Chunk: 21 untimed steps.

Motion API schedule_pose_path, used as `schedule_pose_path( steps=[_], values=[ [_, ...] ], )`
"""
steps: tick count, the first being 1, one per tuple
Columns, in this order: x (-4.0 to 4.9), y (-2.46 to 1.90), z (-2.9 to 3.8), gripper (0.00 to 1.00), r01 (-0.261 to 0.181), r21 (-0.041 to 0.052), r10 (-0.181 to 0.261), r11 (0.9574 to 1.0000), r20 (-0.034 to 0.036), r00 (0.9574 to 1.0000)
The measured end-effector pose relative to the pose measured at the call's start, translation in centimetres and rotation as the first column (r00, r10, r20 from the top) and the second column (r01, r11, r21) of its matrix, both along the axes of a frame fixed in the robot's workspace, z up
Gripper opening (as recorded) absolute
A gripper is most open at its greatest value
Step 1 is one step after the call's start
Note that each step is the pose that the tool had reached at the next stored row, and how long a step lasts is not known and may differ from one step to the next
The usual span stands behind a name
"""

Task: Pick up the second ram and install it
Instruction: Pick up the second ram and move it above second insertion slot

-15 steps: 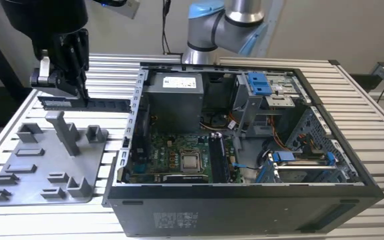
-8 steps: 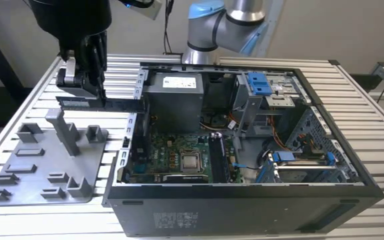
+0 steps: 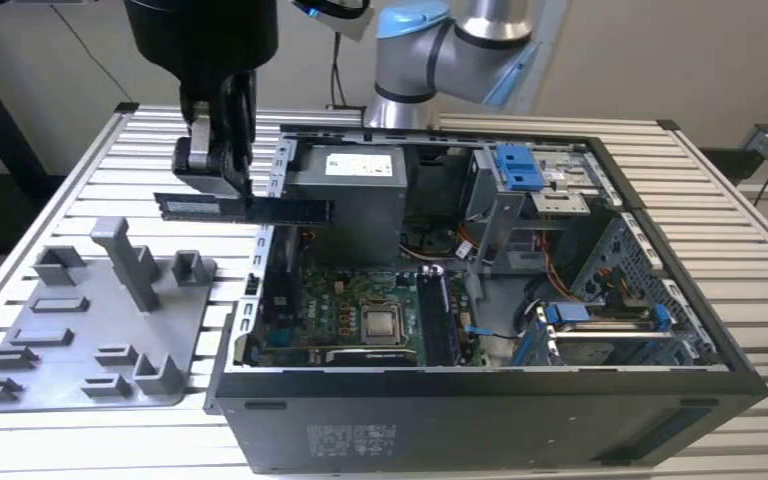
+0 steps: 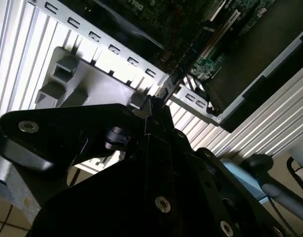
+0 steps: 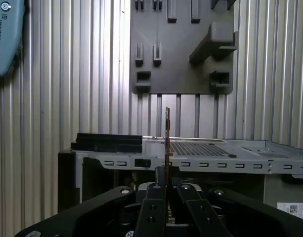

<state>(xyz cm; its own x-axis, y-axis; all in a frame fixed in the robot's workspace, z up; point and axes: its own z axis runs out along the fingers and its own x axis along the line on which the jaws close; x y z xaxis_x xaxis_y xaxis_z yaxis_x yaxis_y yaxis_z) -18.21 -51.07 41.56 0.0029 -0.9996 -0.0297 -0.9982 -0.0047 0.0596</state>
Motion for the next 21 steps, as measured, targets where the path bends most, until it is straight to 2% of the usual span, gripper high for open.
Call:
schedule_pose_path(
  steps=[8, 21],
  values=[
    [3.41, 0.0, 0.01, 0.14, 0.0, -0.0002, 0.0, 1.0, -0.0041, 1.0],
    [7.86, 0.0, 0.0, 0.14, 0.0, 0.0, 0.0, 1.0, -0.0055, 1.0]
  ],
)
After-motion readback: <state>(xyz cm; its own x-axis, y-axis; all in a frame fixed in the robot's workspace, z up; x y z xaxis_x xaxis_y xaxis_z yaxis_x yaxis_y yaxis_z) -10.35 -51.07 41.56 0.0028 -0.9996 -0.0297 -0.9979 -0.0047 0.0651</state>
